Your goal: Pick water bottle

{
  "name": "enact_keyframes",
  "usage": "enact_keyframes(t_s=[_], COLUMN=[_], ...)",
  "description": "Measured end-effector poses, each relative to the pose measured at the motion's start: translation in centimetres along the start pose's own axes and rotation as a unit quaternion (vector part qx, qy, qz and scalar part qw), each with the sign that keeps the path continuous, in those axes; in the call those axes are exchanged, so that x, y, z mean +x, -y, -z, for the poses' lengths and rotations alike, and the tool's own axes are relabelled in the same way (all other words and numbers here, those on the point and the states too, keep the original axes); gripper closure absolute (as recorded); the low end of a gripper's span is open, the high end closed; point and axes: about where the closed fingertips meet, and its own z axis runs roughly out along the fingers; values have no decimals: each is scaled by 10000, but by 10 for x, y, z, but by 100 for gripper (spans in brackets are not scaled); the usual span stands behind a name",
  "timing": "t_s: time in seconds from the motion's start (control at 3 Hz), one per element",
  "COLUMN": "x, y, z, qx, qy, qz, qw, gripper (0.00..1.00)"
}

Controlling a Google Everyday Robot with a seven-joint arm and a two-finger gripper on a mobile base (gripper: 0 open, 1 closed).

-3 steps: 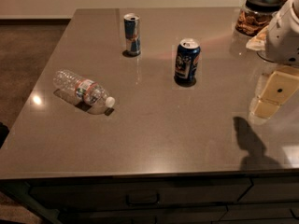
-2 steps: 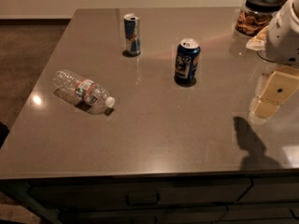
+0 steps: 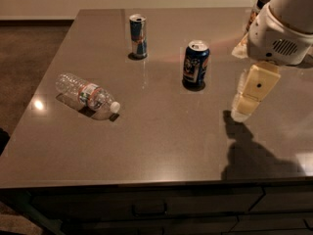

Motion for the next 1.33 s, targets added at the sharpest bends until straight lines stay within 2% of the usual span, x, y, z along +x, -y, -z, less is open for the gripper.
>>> enact_keyframes(t_s=[0.33,0.67,1.0,1.33], x=[-47,-80,-127,-152], y=[-12,-25,-33,-31], z=[-22,-36,-60,-77], qx=[-225,-203,4,105], qy=[561,976,1284,1383], qz=[-234,-396,-733,-969], qw=[9979,9942,9890,9856], gripper=[0,0,0,0])
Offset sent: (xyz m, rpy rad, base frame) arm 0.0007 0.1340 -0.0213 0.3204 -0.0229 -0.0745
